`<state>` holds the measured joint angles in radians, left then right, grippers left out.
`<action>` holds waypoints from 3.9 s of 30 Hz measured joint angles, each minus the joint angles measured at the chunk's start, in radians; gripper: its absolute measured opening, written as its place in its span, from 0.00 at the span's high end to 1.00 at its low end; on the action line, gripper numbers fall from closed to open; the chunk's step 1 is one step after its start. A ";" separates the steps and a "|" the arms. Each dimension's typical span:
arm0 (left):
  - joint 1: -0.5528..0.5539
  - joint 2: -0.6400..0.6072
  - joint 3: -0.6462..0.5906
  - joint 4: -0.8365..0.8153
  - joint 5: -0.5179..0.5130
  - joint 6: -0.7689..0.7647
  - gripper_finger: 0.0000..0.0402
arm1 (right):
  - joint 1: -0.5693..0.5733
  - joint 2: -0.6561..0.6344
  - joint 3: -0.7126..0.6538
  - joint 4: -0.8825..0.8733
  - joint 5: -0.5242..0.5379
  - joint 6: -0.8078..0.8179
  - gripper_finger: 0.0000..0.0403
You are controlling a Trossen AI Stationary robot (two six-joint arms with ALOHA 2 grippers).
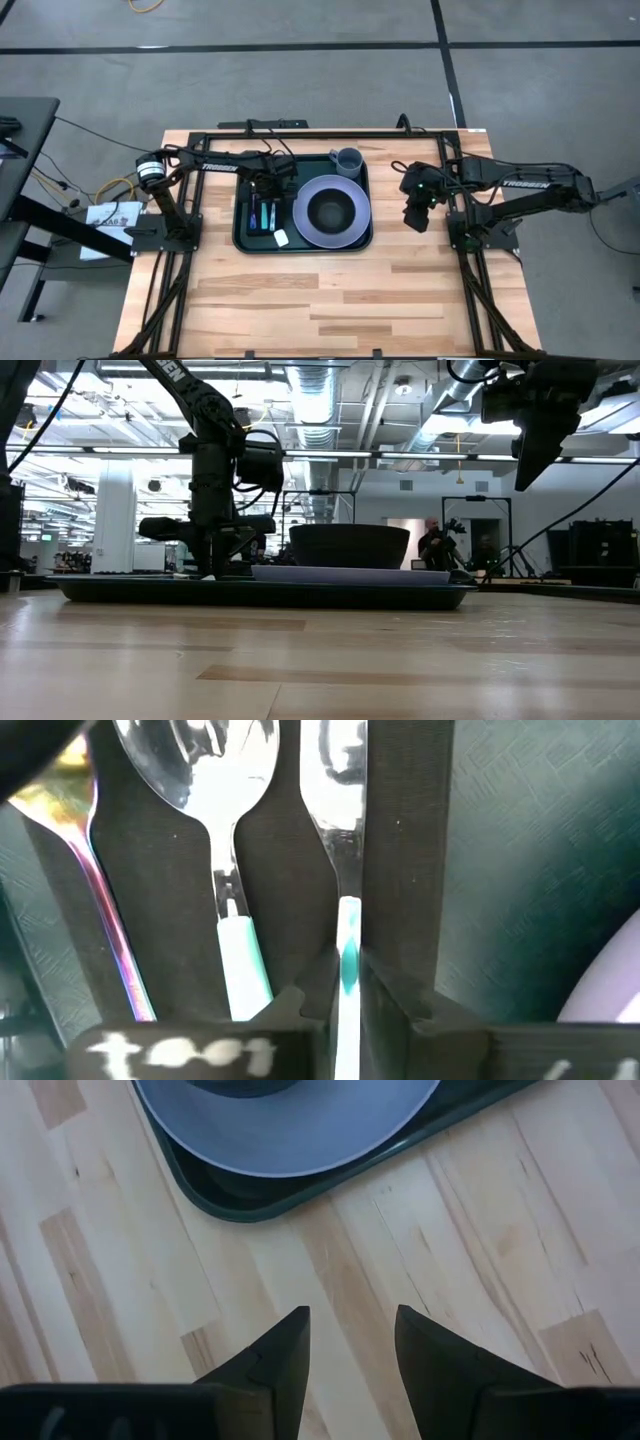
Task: Set up tray
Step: Put the blue knife to the right of the blue spoon on top of the napkin, then return to Home Position
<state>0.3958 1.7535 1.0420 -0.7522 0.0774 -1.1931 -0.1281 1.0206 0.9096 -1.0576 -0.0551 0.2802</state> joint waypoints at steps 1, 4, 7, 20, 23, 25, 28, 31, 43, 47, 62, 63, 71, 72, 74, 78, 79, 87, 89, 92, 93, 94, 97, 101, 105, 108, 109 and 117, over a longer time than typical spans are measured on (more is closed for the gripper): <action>0.000 0.000 0.000 0.000 0.001 -0.004 0.95 | -0.002 0.000 0.000 0.000 0.000 0.000 0.66; 0.000 0.000 0.000 0.002 0.008 -0.007 0.88 | -0.006 0.000 0.000 0.000 0.000 -0.001 0.66; 0.000 0.000 0.000 0.003 0.014 -0.010 0.83 | -0.005 0.000 0.000 0.000 0.000 -0.019 0.66; 0.000 0.000 0.082 -0.001 -0.042 0.014 0.77 | 0.014 -0.028 0.000 0.066 0.000 -0.137 0.66; 0.000 0.000 0.139 -0.010 -0.065 0.051 0.77 | 0.028 -0.090 -0.007 0.152 -0.002 -0.172 0.66; 0.000 -0.001 0.177 -0.033 -0.083 0.073 0.77 | 0.037 -0.149 -0.050 0.233 -0.013 -0.175 0.66; 0.000 -0.001 0.224 -0.079 -0.101 0.085 0.77 | 0.042 -0.258 -0.155 0.355 -0.076 -0.156 0.66; -0.003 -0.001 0.277 -0.146 -0.109 0.085 0.77 | 0.043 -0.370 -0.262 0.510 -0.146 -0.149 0.66; -0.061 -0.002 0.534 -0.269 -0.296 0.160 0.77 | 0.042 -0.763 -0.517 0.814 -0.126 -0.079 0.66; -0.062 -0.002 0.580 -0.278 -0.313 0.172 0.77 | 0.042 -0.875 -0.594 0.930 -0.120 -0.141 0.66; -0.080 -0.002 0.605 -0.285 -0.373 0.237 0.77 | 0.043 -1.019 -0.902 1.210 -0.004 -0.246 0.66; -0.084 -0.002 0.605 -0.285 -0.387 0.249 0.77 | 0.042 -1.017 -0.902 1.194 0.011 -0.263 0.66; -0.121 -0.002 0.605 -0.282 -0.428 0.310 0.77 | 0.041 -0.988 -0.902 1.074 0.091 -0.307 0.66; -0.123 -0.002 0.605 -0.282 -0.431 0.317 0.77 | 0.041 -0.976 -0.902 1.072 0.083 -0.305 0.66; -0.129 -0.002 0.605 -0.282 -0.430 0.331 0.77 | 0.041 -0.949 -0.902 1.071 0.077 -0.284 0.66; -0.142 -0.002 0.605 -0.282 -0.404 0.366 0.77 | 0.042 -0.894 -0.902 1.068 0.058 -0.272 0.66; -0.143 -0.003 0.605 -0.282 -0.392 0.377 0.77 | 0.043 -0.886 -0.902 1.068 0.058 -0.268 0.66; -0.156 -0.053 0.605 -0.114 -0.257 0.570 0.77 | 0.043 -0.877 -0.902 1.067 0.056 -0.245 0.66; -0.167 -0.082 0.605 -0.053 -0.231 0.615 0.77 | 0.043 -0.874 -0.902 1.066 0.056 -0.245 0.66; -0.183 -0.136 0.605 -0.040 -0.225 0.664 0.77 | 0.043 -0.871 -0.902 1.067 0.056 -0.245 0.66; -0.192 -0.153 0.605 -0.049 -0.242 0.683 0.77 | 0.043 -0.870 -0.902 1.066 0.056 -0.245 0.66; -0.203 -0.171 0.605 -0.057 -0.273 0.696 0.77 | 0.043 -0.869 -0.902 1.066 0.056 -0.245 0.66; -0.241 -0.242 0.560 -0.069 -0.384 0.719 0.77 | 0.042 -0.870 -0.902 1.066 0.056 -0.245 0.66; -0.298 -0.384 0.360 0.015 -0.388 0.752 0.77 | 0.043 -0.870 -0.902 1.066 0.056 -0.245 0.66; -0.348 -0.594 0.071 0.222 -0.271 0.827 0.77 | 0.043 -0.870 -0.902 1.066 0.056 -0.245 0.66; -0.354 -0.779 -0.129 0.347 -0.160 0.858 0.77 | 0.043 -0.870 -0.902 1.066 0.056 -0.246 0.66; -0.353 -0.836 -0.186 0.369 -0.129 0.870 0.77 | 0.043 -0.870 -0.902 1.066 0.056 -0.246 0.66; -0.353 -1.253 -0.510 0.533 -0.091 0.923 0.77 | 0.042 -0.870 -0.903 1.066 0.056 -0.246 0.66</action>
<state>0.0429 0.5007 0.5320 -0.2194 -0.0133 -0.2704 -0.0856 0.1505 0.0071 0.0081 0.0006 0.0345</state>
